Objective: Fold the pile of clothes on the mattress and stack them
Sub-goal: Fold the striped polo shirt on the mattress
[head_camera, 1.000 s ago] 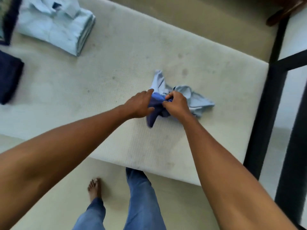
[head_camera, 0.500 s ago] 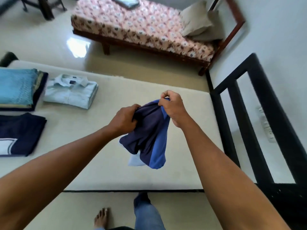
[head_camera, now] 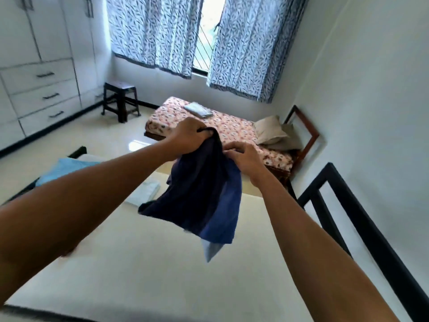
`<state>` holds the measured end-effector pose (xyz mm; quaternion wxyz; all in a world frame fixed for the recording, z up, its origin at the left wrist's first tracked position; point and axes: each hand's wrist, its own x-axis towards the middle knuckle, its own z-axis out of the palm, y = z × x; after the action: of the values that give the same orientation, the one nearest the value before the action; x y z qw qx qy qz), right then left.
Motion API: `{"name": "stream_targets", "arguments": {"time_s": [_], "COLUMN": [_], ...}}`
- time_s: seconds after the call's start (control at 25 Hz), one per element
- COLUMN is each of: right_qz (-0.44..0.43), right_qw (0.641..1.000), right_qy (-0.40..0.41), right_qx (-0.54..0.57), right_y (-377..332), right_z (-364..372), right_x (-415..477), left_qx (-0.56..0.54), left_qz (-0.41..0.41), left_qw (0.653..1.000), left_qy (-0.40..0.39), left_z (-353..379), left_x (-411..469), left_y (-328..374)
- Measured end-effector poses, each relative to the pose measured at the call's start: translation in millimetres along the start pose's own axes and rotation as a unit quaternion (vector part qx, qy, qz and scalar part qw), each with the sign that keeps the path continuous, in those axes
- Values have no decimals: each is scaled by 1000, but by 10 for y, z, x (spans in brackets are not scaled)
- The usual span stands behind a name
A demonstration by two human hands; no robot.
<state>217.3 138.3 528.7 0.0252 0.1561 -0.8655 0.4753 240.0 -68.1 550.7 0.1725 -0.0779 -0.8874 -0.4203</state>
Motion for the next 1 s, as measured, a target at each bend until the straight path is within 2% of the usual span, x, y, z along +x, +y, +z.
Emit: {"name": "stream_targets", "arguments": {"time_s": [0.2,0.28,0.36,0.48,0.56,0.68,0.72,0.76,0.88,0.92,1.0], "right_qz": [-90,-129,-150,-152,-135,-113,-113,-110,-129,-140,-161], "right_qw": [996,991,981,969,973,980,979,978,969,967,966], "right_qy": [-6,-10,36,122,140,143,151,163,204,202,184], "right_qx": [8,-33,-114,-155,-123,-76,-73,-64,-50,-61,-88], "right_y": [-461,-530,-463,-440,-583,-819,-885,-963,-1139,-1197,-1289], "right_z": [-11,120,313,368,338,381,434,492,531,519,473], "right_x": [-256,-303,-271,-184,-168,-80,-49,-29,75,94,128], "left_qx": [-79,-122,-103,-73,-29,141,167,141,-87,-114,-76], "left_qz": [-121,-142,-148,-166,-173,-126,-106,-90,15,59,119], "left_qw": [988,980,981,983,983,966,962,965,965,963,972], "left_qy": [60,69,71,27,-44,-174,-189,-202,-247,-237,-186], "left_z": [-280,-344,-426,-589,-762,-903,-941,-986,-1103,-1129,-1135], "left_x": [238,320,387,461,468,408,358,321,173,133,151], "left_y": [477,543,561,386,227,130,155,156,154,115,26]}}
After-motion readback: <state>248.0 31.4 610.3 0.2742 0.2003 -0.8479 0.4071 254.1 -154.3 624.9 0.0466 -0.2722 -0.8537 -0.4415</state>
